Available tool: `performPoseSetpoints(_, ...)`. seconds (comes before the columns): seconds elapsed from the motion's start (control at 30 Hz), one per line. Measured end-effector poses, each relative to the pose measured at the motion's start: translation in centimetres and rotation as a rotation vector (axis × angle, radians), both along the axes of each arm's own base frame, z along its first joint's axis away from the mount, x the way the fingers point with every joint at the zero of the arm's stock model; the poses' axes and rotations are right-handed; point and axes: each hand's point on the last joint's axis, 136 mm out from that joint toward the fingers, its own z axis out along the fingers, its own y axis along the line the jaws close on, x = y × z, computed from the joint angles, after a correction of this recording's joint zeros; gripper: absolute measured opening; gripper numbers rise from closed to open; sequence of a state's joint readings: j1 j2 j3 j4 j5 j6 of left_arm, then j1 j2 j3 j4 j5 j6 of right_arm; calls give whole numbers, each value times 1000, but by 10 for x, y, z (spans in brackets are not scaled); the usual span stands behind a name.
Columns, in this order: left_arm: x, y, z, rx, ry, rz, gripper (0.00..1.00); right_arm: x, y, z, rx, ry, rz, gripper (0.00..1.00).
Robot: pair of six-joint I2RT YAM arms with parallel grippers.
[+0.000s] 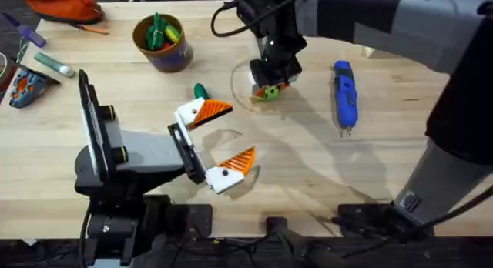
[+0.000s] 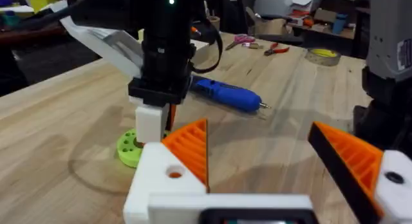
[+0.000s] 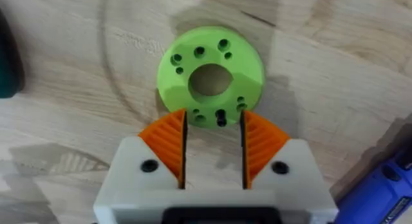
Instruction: Pick up the gripper from the table and insert it into the empty holder that is missing its gripper. Then pick up a screw, insert it into the mounting hole, and use the screwdriver to tighten it. Finally, clean up the table by picking up the vegetable and placing it into the bucket.
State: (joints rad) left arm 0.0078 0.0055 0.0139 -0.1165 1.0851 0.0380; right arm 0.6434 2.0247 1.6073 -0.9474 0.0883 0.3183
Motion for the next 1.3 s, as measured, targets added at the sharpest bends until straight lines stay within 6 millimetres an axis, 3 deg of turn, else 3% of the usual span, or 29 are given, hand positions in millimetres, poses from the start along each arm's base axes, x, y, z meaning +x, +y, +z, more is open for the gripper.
performPoseSetpoints(0.43,0,0,0,0,0,0,985,1,1,-5,-3,3,0,331)
performPoseSetpoints(0.47,0,0,0,0,0,0,985,1,1,-5,-4,4,1,258)
performPoseSetpoints(0.53,0,0,0,0,0,0,985,1,0,-5,-6,6,1,223)
performPoseSetpoints(1.3,0,0,0,0,0,0,985,2,-3,-5,-26,-5,2,110)
